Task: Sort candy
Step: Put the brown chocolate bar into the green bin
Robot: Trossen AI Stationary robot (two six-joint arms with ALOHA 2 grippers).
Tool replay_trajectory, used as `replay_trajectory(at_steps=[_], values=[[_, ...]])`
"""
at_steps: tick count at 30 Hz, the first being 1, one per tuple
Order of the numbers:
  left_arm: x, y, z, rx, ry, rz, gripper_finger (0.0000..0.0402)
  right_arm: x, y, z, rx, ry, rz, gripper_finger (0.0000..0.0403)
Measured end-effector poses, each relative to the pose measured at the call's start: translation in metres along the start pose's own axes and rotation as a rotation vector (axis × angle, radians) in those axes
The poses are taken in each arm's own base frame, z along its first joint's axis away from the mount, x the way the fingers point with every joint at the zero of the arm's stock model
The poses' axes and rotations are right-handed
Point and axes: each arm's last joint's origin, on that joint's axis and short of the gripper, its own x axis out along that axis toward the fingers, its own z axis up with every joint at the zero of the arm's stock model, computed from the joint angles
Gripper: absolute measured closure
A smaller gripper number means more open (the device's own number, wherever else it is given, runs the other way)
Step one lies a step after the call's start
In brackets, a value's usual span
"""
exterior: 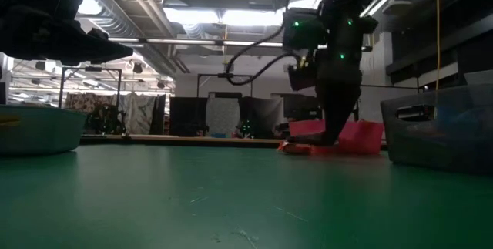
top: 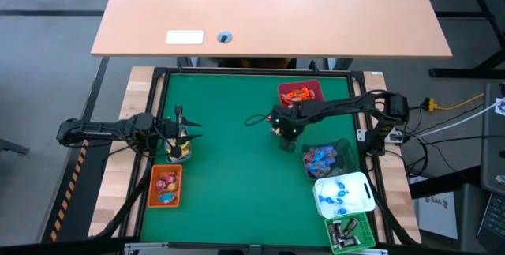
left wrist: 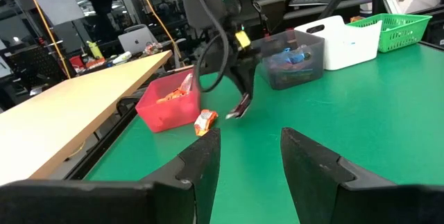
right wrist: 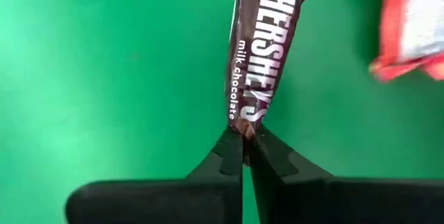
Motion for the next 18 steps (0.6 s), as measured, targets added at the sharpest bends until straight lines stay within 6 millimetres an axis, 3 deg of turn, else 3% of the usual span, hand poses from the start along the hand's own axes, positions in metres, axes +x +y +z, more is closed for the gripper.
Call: replay_trajectory(at_steps=[5, 8, 13, 18], values=[[0.000, 0.000, 0.000, 0.000, 0.000, 0.000, 0.0261, -0.018, 0.011, 0.005, -0.009, 0.078, 0.132, 0.0397], [0.000, 0.000, 0.000, 0.000, 0.000, 0.000, 0.0261, -0.027, 0.028, 0.004, -0.037, 0.130, 0.190, 0.0399], [0.000, 0.000, 0.000, 0.000, 0.000, 0.000, 0.0261, -0.040, 0.080, -0.005, -0.108, 0.208, 0.282, 0.0398], [0.000, 0.000, 0.000, 0.000, 0.000, 0.000, 0.0261, -0.056, 0.143, -0.032, -0.222, 0.302, 0.322, 0.0397]])
